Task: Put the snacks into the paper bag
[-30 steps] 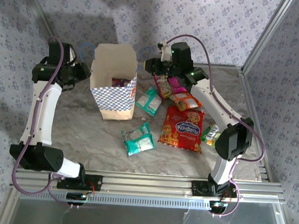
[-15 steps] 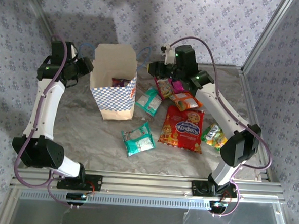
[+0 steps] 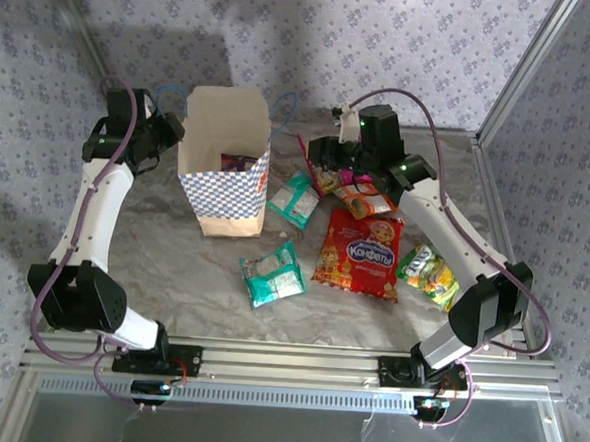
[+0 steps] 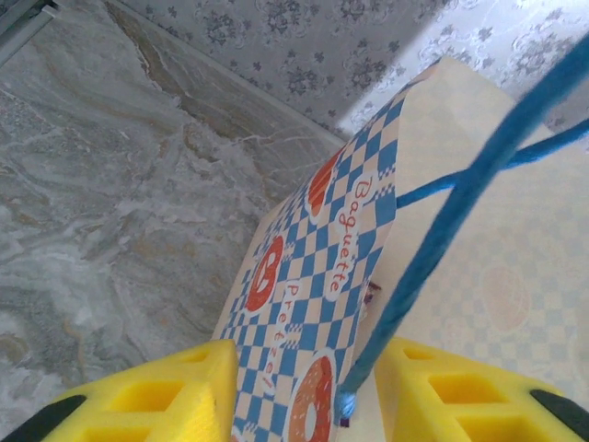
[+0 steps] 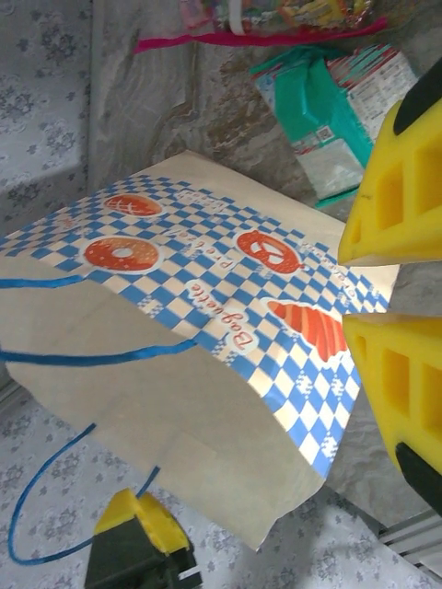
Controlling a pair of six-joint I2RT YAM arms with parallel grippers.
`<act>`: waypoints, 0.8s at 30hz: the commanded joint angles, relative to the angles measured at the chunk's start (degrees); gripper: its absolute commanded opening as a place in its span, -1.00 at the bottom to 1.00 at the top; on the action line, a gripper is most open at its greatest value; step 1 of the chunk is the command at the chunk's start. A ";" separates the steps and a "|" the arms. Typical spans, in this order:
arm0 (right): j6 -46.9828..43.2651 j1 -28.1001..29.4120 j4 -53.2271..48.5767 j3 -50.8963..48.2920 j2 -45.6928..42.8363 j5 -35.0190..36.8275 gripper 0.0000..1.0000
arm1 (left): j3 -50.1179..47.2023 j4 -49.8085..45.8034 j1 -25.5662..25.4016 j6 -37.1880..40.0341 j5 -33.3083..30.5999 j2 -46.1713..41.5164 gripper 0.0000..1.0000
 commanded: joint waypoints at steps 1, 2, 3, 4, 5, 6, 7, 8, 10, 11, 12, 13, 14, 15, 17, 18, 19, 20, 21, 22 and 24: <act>-1.65 -0.34 -1.44 -2.11 -2.90 0.70 -0.57 | -0.32 4.22 0.55 -2.06 -0.01 -0.01 -0.19; -1.86 -0.39 -1.59 -2.87 -3.36 0.79 -0.57 | -0.57 4.49 0.56 -2.28 -0.25 -0.05 -0.21; -1.88 -0.50 -1.68 -3.50 -3.77 0.88 -0.56 | -0.82 4.64 0.51 -2.36 -0.67 -0.06 -0.23; -1.88 -0.47 -1.72 -4.17 -4.14 0.88 -0.56 | -1.10 4.85 0.56 -2.56 -0.99 -0.23 -0.25; -1.79 -0.57 -1.77 -5.05 -4.56 0.88 -0.56 | -1.37 4.99 0.52 -2.78 -1.18 -0.25 -0.29; -1.55 -0.58 -1.75 -5.76 -4.79 0.72 -0.56 | -1.61 5.09 0.54 -3.00 -1.50 -0.33 -0.32; -1.29 -0.53 -1.79 -6.46 -5.05 0.58 -0.56 | -1.89 5.13 0.53 -3.20 -1.66 -0.47 -0.37; -1.03 -0.60 -1.73 -7.23 -5.27 0.45 -0.56 | -2.17 5.23 0.50 -3.39 -1.87 -0.54 -0.42; -0.57 -0.58 -1.76 -8.89 -5.53 0.18 -0.56 | -2.60 5.11 0.64 -3.82 -2.19 -0.64 -0.49; -0.41 -0.60 -1.89 -9.63 -5.70 0.10 -0.55 | -2.83 4.97 0.60 -4.05 -2.32 -0.64 -0.53; -0.30 -0.58 -2.01 -10.35 -5.89 0.09 -0.55 | -3.05 4.99 0.64 -4.25 -2.48 -0.79 -0.56; -0.15 -0.57 -2.19 -10.86 -6.12 0.09 -0.54 | -3.23 4.99 0.59 -4.33 -2.49 -0.80 -0.60; -0.12 -0.60 -2.38 -11.43 -6.24 0.12 -0.53 | -3.48 5.04 0.64 -4.36 -2.51 -0.86 -0.64; 0.02 -0.53 -2.49 -12.06 -6.46 0.10 -0.52 | -3.61 4.96 0.64 -4.38 -2.37 -0.86 -0.65; 0.28 -0.52 -2.45 -13.12 -6.93 0.05 -0.50 | -4.00 4.89 0.64 -4.73 -1.93 -1.01 -0.64; 0.36 -0.60 -2.45 -13.78 -7.15 0.13 -0.50 | -4.24 5.00 0.62 -4.95 -1.31 -0.97 -0.60; 0.49 -0.55 -2.51 -14.23 -7.34 0.20 -0.49 | -4.34 4.96 0.59 -5.06 -0.68 -1.09 -0.56; 0.63 -0.53 -2.49 -14.55 -7.50 0.26 -0.49 | -4.38 5.06 0.64 -5.15 0.27 -1.05 -0.53; 0.67 -0.61 -2.43 -14.91 -7.61 0.35 -0.49 | -4.48 5.15 0.62 -5.28 1.26 -1.07 -0.50; 0.68 -0.60 -2.43 -15.08 -7.74 0.36 -0.49 | -4.51 5.16 0.64 -5.40 1.92 -1.10 -0.48; 0.75 -0.56 -2.34 -15.28 -7.92 0.53 -0.49 | -4.55 5.17 0.64 -5.52 3.53 -1.42 -0.38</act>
